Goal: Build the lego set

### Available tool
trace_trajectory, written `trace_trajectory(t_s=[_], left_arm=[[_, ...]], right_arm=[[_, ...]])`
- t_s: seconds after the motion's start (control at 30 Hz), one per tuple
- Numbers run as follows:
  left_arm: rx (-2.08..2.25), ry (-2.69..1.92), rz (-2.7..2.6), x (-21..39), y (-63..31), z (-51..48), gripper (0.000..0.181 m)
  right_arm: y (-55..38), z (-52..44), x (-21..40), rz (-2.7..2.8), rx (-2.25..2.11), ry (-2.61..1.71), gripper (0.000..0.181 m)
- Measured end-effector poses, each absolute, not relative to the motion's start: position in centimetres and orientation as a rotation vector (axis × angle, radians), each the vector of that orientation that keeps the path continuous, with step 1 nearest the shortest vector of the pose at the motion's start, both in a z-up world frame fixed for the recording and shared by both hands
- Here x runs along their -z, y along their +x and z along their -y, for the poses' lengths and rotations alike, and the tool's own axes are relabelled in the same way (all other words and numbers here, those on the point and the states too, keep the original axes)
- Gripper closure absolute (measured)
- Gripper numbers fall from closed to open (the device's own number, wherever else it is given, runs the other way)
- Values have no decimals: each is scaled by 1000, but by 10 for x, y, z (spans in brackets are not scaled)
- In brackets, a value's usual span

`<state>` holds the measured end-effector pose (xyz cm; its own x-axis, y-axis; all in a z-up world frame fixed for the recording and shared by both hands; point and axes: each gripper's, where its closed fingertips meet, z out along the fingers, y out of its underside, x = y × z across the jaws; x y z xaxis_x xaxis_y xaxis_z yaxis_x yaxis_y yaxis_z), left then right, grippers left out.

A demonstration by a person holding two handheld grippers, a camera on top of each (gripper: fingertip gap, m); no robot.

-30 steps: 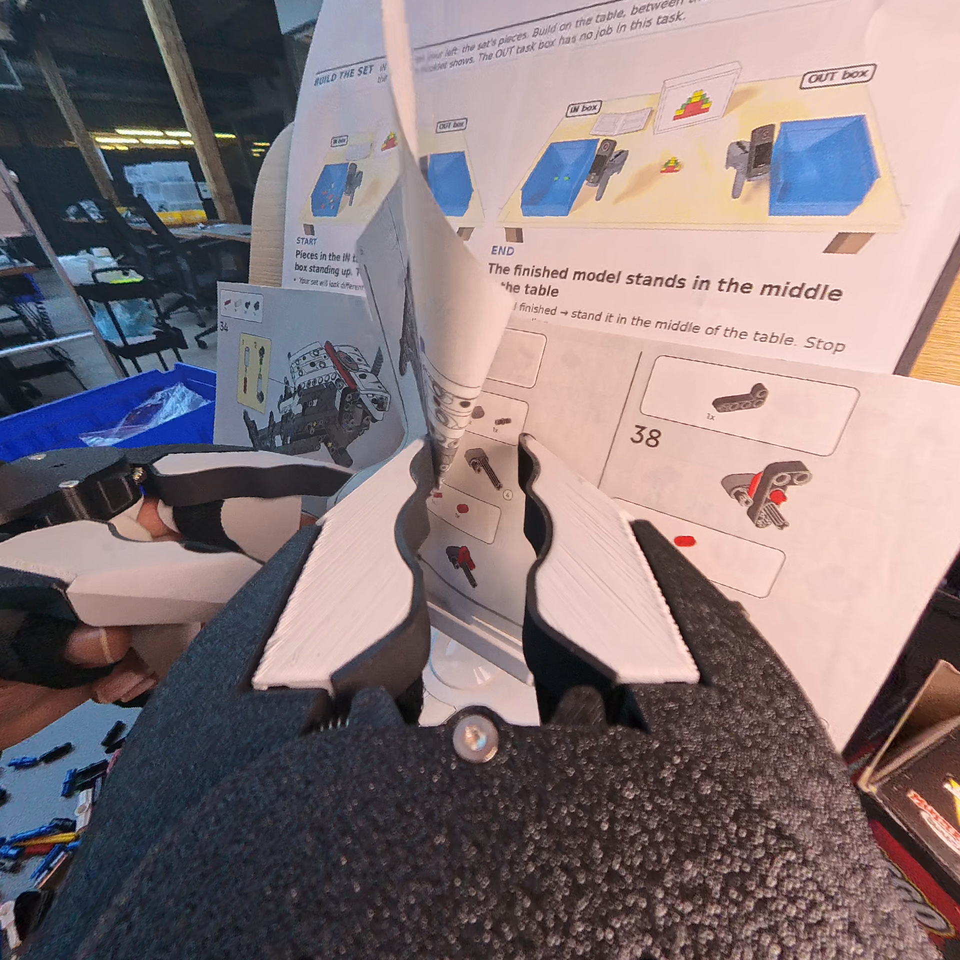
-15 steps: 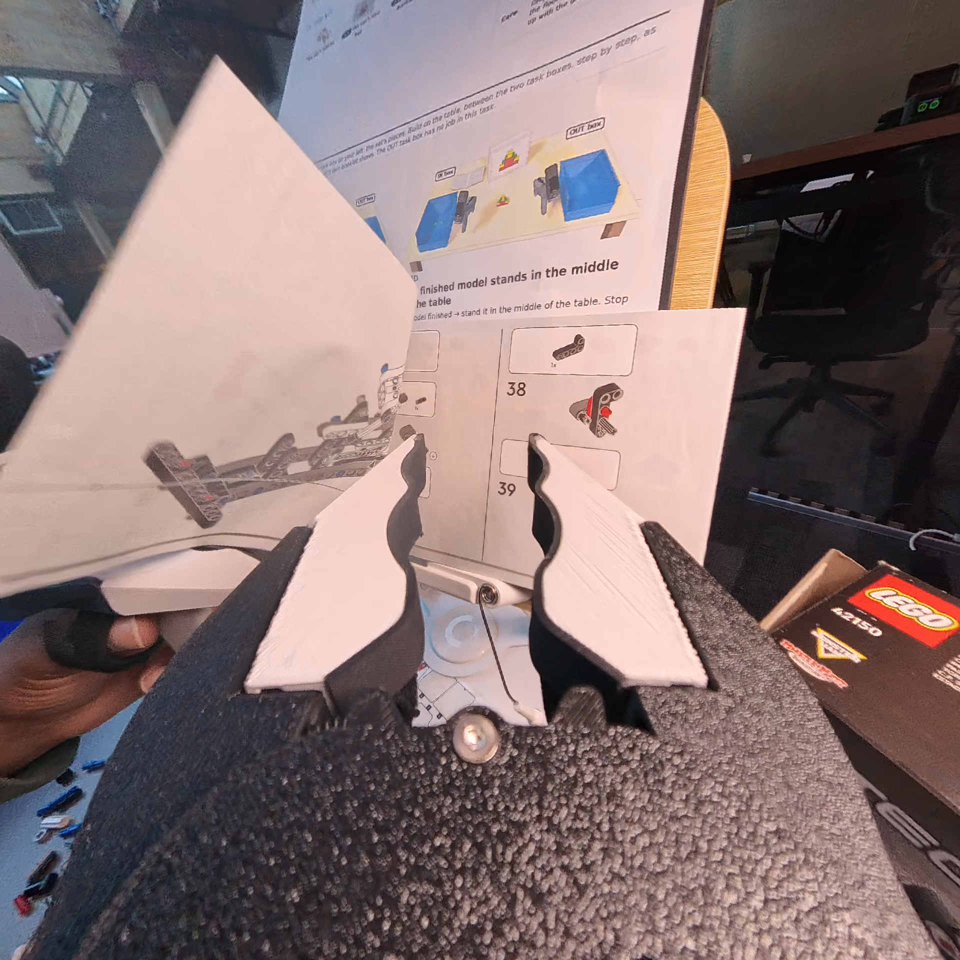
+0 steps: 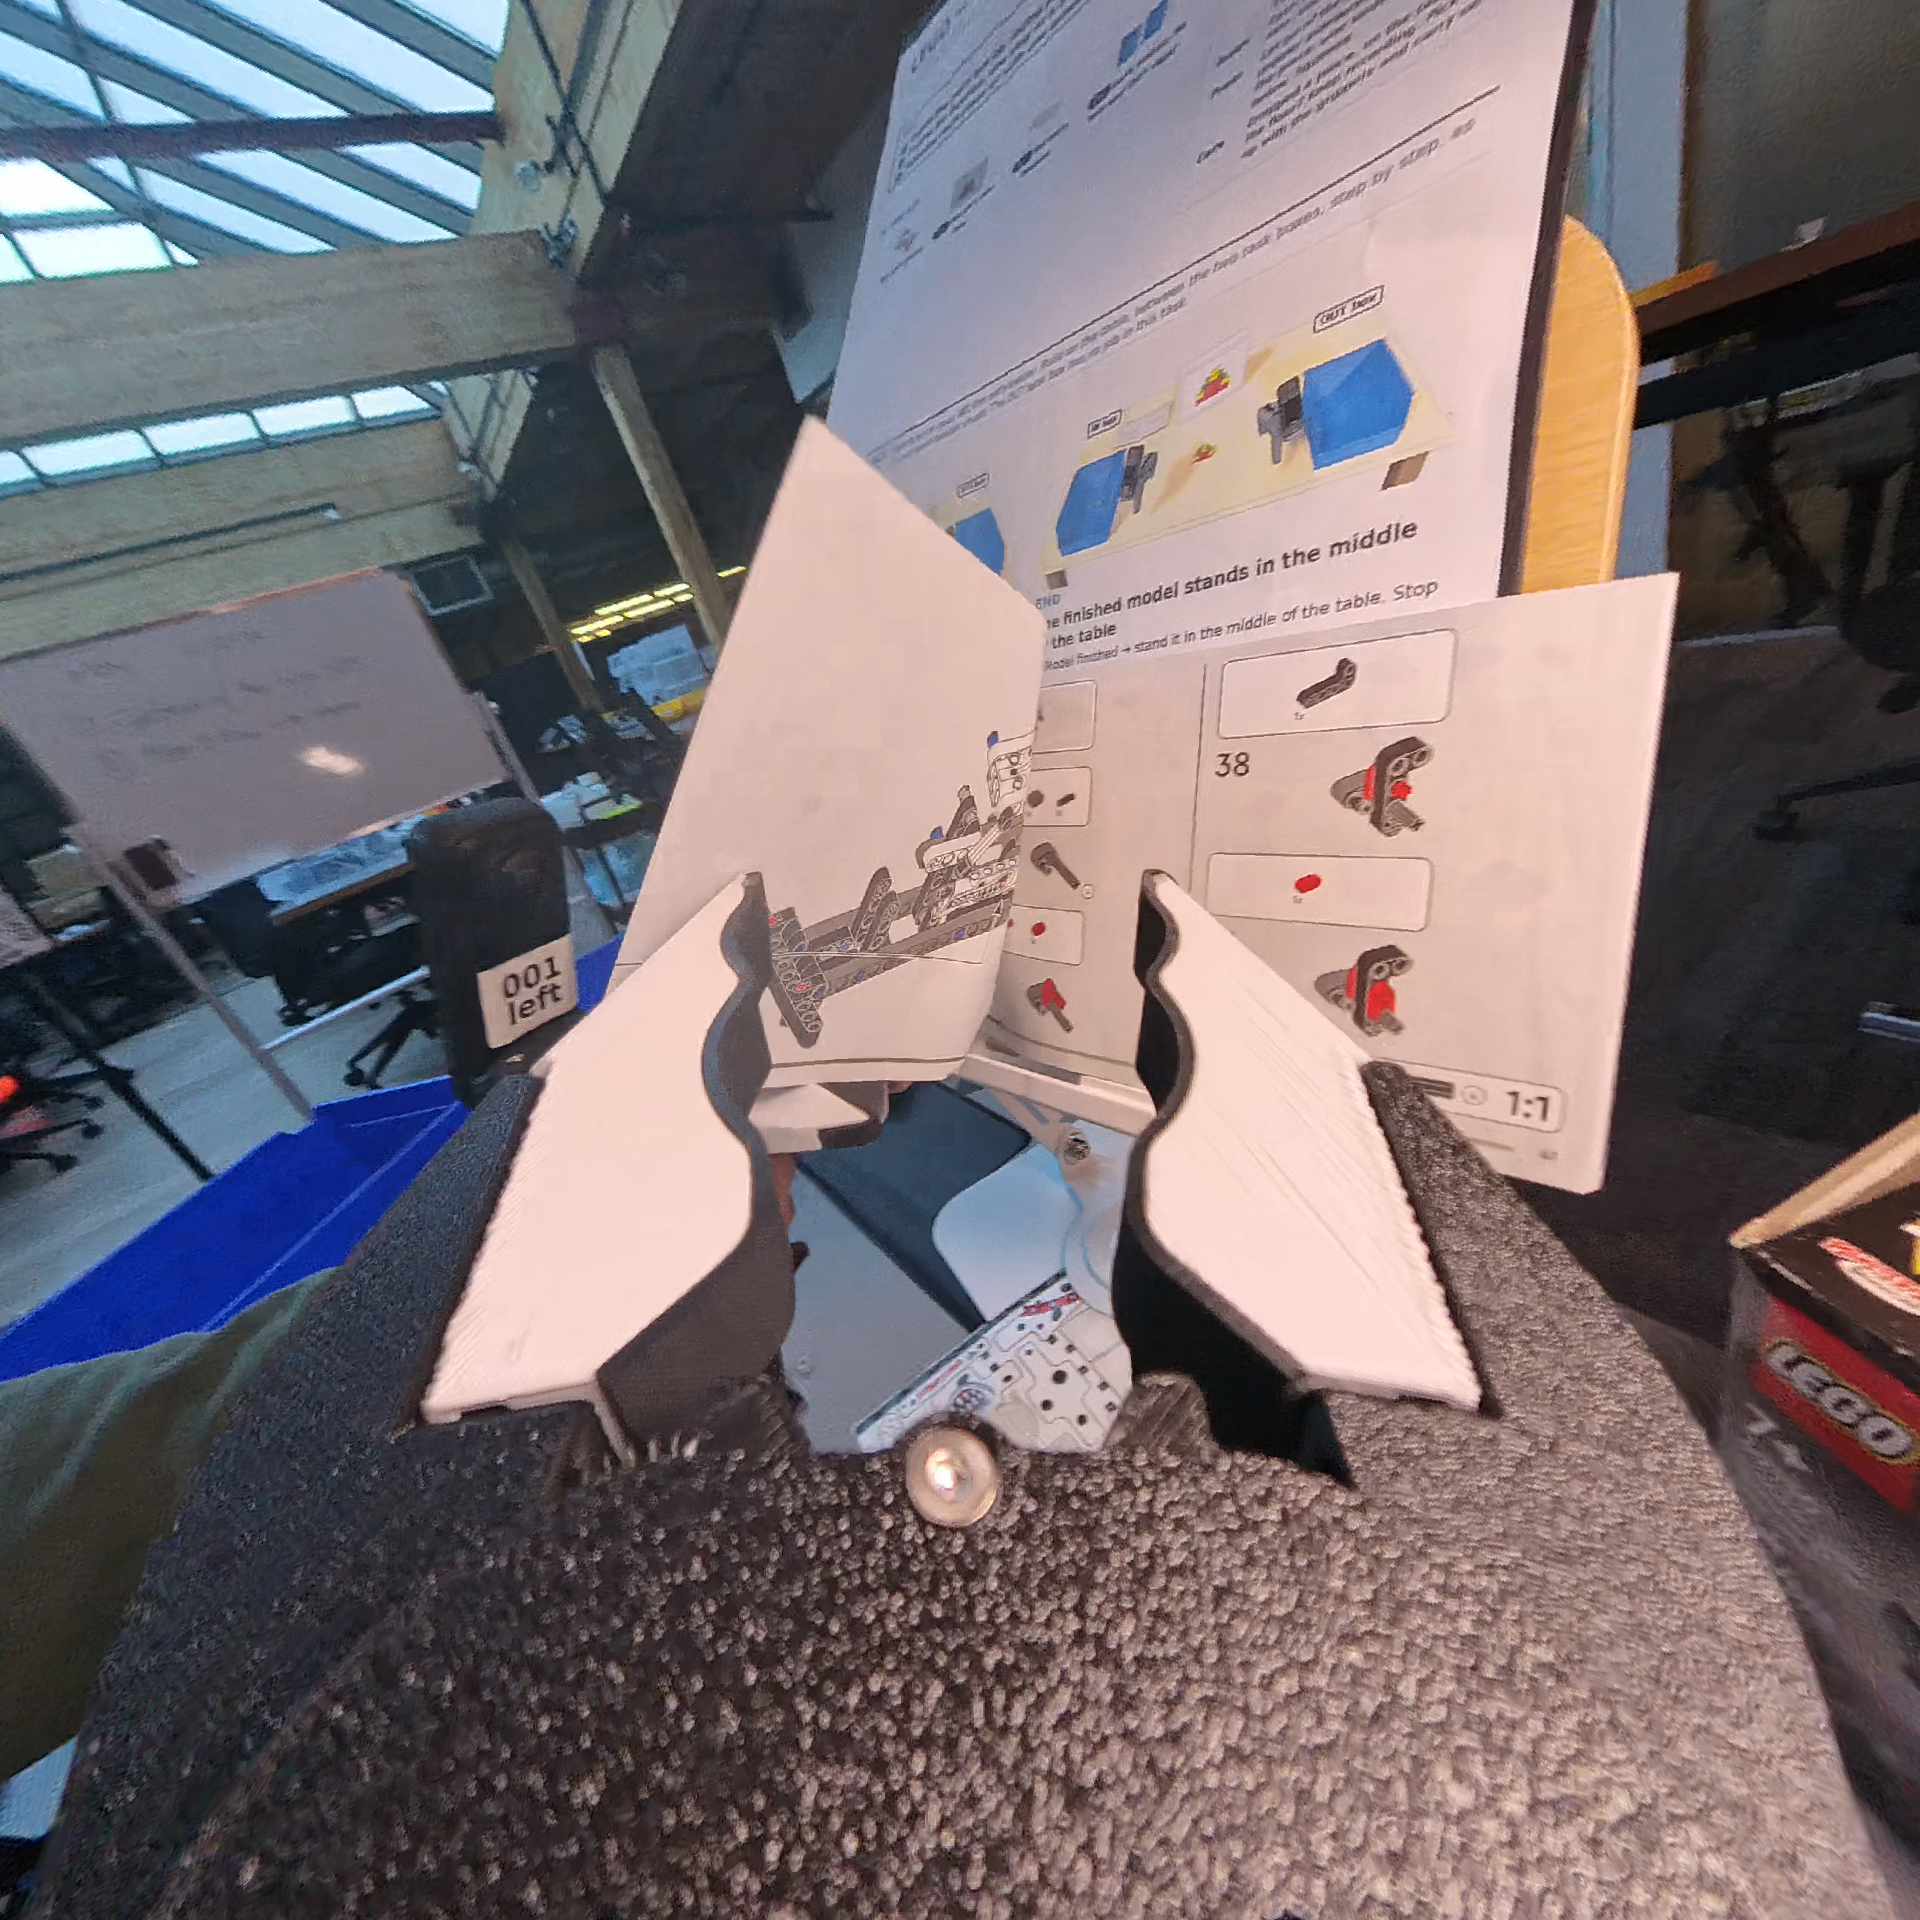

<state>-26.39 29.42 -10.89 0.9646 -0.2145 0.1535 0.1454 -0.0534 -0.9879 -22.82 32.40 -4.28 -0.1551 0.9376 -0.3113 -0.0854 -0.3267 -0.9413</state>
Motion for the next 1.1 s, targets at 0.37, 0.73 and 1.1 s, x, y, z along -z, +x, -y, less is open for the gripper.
trace_trajectory(t_s=[0.37,0.73,1.1], left_arm=[[306,-1627,-100,116,-262,-278,105],[-119,-1580,163,121,-304,-194,105],[-82,-1546,239,127,-307,-167,108]], right_arm=[[-202,-297,62,1149,-1886,-1249,106],[-212,-381,92,1013,-1414,-1402,181],[-212,-384,81,1024,-1535,-1380,173]])
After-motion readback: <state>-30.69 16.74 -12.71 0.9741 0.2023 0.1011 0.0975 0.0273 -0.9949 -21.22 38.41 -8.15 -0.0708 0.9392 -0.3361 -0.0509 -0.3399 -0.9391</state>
